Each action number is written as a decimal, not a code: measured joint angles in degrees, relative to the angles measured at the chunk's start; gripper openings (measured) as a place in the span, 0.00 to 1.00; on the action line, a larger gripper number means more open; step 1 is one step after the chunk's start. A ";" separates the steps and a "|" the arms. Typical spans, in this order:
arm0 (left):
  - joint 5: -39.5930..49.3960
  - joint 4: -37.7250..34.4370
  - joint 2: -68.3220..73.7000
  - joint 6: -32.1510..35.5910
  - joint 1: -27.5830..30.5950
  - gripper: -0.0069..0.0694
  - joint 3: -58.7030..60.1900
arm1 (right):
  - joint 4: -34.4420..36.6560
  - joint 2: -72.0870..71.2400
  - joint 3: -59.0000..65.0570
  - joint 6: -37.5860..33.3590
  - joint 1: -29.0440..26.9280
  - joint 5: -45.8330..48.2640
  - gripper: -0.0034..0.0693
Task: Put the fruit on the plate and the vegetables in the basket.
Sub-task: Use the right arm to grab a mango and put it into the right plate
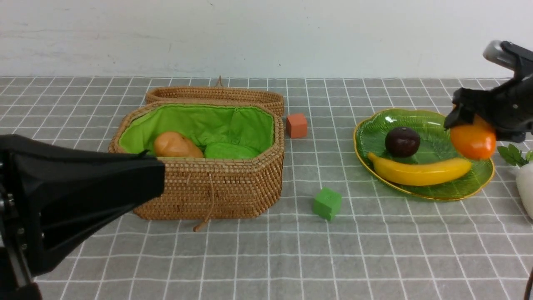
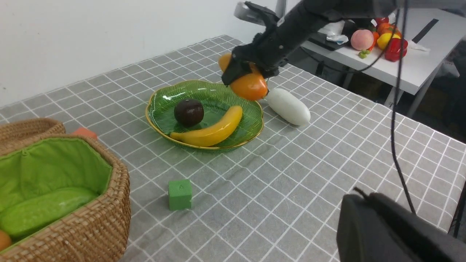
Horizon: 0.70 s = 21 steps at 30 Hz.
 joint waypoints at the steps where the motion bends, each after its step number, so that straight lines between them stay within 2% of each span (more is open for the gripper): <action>1: 0.00 0.00 0.00 0.00 0.00 0.07 0.00 | -0.47 2.82 -2.61 -0.51 0.00 -0.18 0.82; 4: -0.11 0.00 0.06 0.00 0.00 0.07 0.00 | -0.76 8.71 -7.69 -1.00 0.00 -0.24 0.82; 8: -0.11 0.00 0.06 0.00 0.00 0.07 0.00 | -0.76 13.68 -13.15 -1.11 0.01 1.22 0.96; 10: -0.11 0.00 0.06 0.00 0.00 0.07 0.00 | -1.16 13.68 -14.92 -1.15 0.01 2.85 0.98; 13: -0.11 0.00 0.06 0.00 0.00 0.07 0.00 | -2.13 12.31 -17.34 -1.15 0.01 7.14 0.97; 16: -0.11 0.00 0.06 0.00 0.00 0.07 0.00 | -4.79 9.75 -19.91 -0.97 0.01 16.03 0.95; 19: -0.11 0.00 0.06 0.00 0.00 0.07 0.00 | -9.53 6.79 -20.86 0.64 -0.04 23.80 0.92; 21: -0.11 0.00 0.06 0.00 0.00 0.07 0.00 | -16.32 4.30 -20.93 3.87 -0.18 30.71 0.88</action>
